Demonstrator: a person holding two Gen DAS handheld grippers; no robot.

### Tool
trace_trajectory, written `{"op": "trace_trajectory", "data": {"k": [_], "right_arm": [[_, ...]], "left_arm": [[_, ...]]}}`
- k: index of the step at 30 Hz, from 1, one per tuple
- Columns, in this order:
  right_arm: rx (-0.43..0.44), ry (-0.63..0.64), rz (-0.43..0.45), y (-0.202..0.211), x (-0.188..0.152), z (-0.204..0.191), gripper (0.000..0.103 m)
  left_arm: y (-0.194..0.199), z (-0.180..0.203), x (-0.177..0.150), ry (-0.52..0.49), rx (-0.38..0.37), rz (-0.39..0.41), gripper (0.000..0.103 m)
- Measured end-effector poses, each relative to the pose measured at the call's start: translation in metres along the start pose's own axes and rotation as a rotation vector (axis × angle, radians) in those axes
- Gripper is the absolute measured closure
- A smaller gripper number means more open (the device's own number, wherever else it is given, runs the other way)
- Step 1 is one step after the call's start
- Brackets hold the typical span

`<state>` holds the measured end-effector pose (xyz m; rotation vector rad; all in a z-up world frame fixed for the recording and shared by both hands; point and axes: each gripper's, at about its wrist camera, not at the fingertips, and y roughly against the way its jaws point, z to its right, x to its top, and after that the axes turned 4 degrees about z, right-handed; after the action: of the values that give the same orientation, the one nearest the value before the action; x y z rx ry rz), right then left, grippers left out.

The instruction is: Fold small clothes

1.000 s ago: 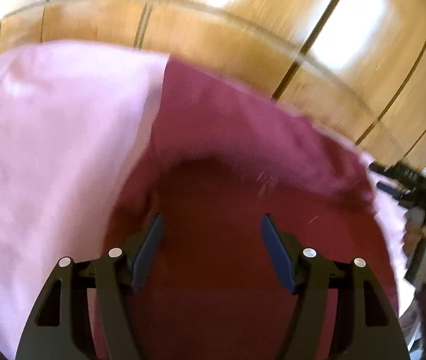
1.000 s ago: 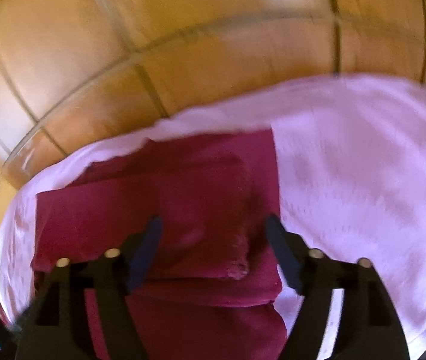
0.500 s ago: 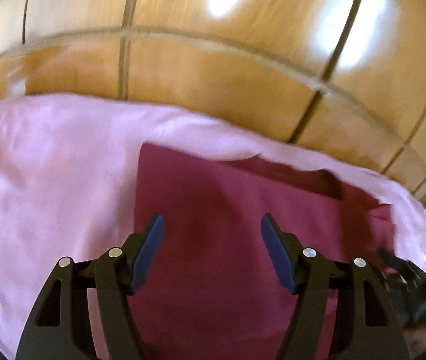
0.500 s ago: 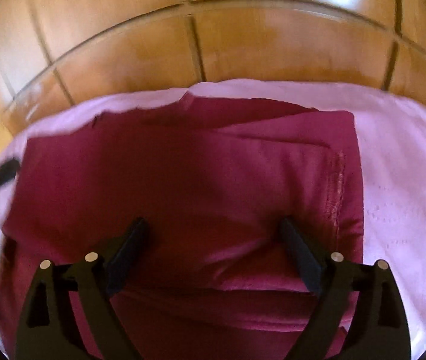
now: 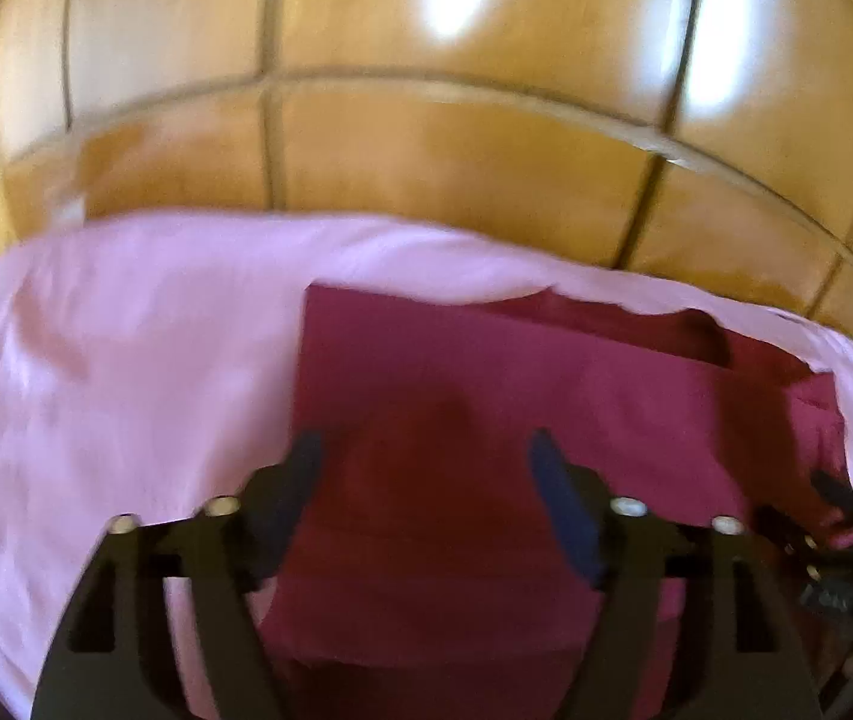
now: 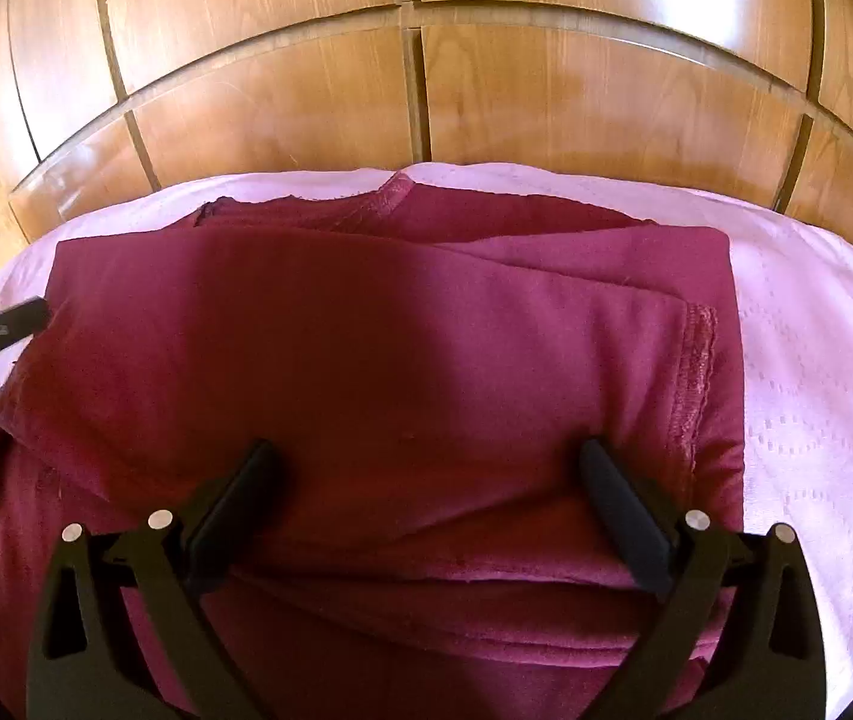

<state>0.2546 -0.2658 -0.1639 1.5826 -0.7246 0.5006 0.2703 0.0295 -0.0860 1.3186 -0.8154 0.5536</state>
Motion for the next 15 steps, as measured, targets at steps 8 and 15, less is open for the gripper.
{"op": "trace_trajectory", "data": {"k": [8,15], "right_arm": [[-0.027,0.02,-0.012,-0.003,0.0,-0.006,0.002],[-0.019,0.013,-0.012,-0.003,0.0,-0.005,0.002]], "left_arm": [[-0.024,-0.004,-0.024,-0.016,-0.003,-0.103,0.021],[0.049,-0.003,-0.033,0.008,-0.035,-0.023,0.021]]}}
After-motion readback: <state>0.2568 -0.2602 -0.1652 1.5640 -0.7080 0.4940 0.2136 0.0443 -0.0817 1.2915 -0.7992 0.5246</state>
